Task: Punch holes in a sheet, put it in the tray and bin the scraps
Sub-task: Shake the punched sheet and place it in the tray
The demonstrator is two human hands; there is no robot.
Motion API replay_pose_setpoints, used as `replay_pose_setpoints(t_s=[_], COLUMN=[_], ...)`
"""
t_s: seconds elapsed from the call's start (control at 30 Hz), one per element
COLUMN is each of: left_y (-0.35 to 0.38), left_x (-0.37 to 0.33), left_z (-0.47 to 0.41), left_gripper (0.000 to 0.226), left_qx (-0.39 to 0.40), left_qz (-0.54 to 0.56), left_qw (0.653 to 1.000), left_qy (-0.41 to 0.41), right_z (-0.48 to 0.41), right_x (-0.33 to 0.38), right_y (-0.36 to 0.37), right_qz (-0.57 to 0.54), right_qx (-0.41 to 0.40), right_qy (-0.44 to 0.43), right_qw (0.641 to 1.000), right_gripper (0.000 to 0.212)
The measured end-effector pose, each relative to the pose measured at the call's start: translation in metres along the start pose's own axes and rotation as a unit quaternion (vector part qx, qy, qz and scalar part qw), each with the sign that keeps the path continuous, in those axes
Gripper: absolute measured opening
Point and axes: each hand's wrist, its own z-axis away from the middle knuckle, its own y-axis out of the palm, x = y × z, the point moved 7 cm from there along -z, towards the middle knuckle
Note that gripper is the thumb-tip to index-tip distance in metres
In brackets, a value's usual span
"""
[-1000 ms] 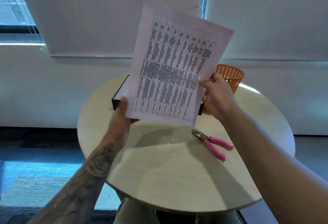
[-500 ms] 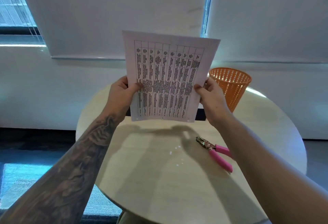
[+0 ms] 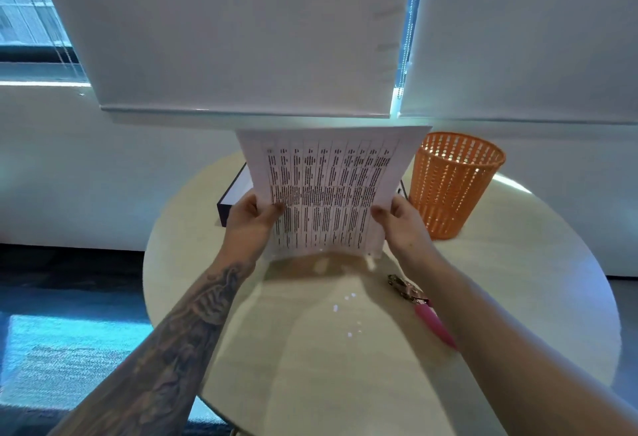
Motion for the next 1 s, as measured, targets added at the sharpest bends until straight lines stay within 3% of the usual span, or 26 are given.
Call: replay_pose_setpoints(t_s=[0.17,0.27,0.37,0.47,0.57,0.73,0.87,1.0], left_y=[-0.001,-0.010,-0.010,-0.006,0.003,0.018,-0.017,-0.063], left_x=[0.007,0.008,0.019,0.024,0.022,0.006,-0.016,-0.044], left_z=[-0.002,-0.006,-0.006,-0.008,-0.003,0.008,-0.014,-0.049], left_gripper=[0.014,0.015,0.018,0.014,0.014,0.016,0.010,0.014], left_qx=[-0.024,-0.058,-0.077,-0.089,-0.096,-0.062,-0.086,-0.107], left_qz=[0.005,0.064,0.169,0.175,0.185,0.256,0.304,0.221], left_qw=[1.000,0.995,0.973,0.966,0.962,0.953,0.940,0.968], left_qy=[-0.014,-0.057,-0.136,-0.170,-0.175,-0.152,-0.133,-0.061], right_z=[-0.003,-0.002,0.003,0.010,0.014,0.007,0.002,-0.010], right_x=[0.002,0.013,0.001,-0.013,-0.008,0.016,0.038,0.054], right_y=[0.002,-0.005,-0.003,0.018,0.040,0.039,0.014,-0.007], right_qz=[0.051,0.079,0.006,-0.094,-0.123,-0.104,-0.046,0.010], right_qx=[0.002,-0.026,-0.044,0.016,0.055,0.022,0.022,0.020], right_qy=[-0.021,-0.038,0.035,0.121,0.118,0.067,0.037,0.019], right_qw=[0.998,0.996,0.998,0.988,0.984,0.992,0.998,1.000], right_gripper=[0.019,0.044,0.062,0.041,0.026,0.024,0.022,0.021])
